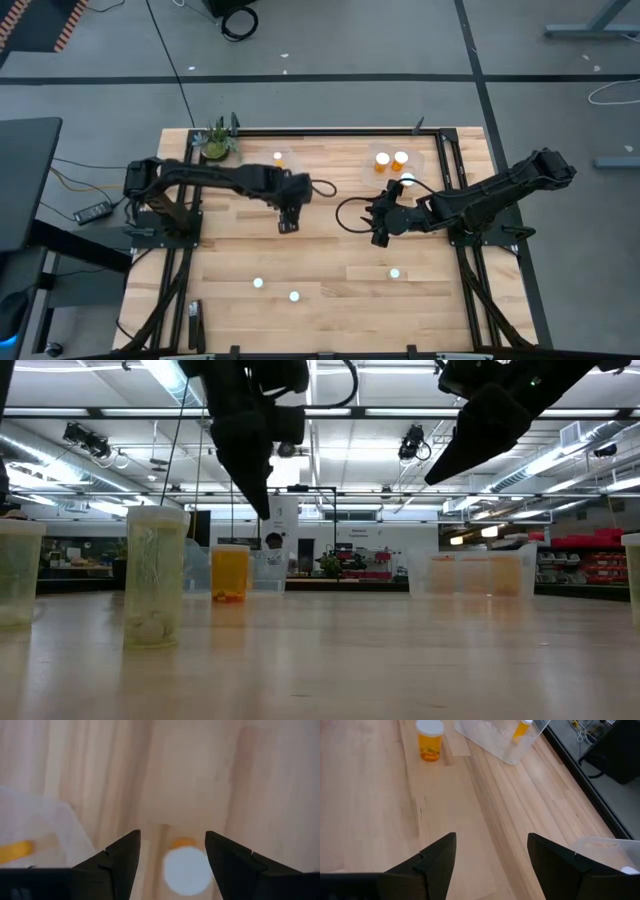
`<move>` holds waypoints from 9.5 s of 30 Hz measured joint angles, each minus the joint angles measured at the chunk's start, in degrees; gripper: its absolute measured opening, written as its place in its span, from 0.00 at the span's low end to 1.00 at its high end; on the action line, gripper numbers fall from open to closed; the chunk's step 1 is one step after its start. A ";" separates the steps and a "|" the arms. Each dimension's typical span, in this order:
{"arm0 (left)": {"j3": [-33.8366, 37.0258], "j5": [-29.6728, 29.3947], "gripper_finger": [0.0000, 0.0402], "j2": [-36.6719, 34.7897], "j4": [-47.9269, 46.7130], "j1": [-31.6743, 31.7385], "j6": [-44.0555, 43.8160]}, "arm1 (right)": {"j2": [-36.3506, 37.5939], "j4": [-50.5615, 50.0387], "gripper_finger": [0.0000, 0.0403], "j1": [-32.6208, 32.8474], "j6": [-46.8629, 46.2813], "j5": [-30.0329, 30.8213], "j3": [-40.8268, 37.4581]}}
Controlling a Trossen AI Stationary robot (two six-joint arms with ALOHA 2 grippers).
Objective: Pick and place medicine bottles into bin by pill shape (circle, oval)
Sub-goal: Put the small yellow pill bottle into the left transparent bin
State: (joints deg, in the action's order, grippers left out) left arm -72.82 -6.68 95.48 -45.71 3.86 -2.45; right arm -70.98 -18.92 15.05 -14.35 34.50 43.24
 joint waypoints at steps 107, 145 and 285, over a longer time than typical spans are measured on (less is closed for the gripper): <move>0.02 -0.59 0.33 10.73 14.20 -34.95 -6.96 | 0.02 -0.22 0.63 -0.02 -0.48 0.00 0.02; -14.30 -5.05 0.33 10.54 -2.56 -34.80 -2.92 | 0.02 -0.23 0.63 -0.04 -0.48 0.00 0.02; 27.45 -4.00 0.34 -17.66 11.61 25.61 2.63 | 11.69 -28.09 0.63 19.98 -20.63 16.70 6.80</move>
State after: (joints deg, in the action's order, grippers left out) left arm -45.36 -10.68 77.82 -34.11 29.47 0.19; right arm -59.29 -47.00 35.03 -34.98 51.20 50.04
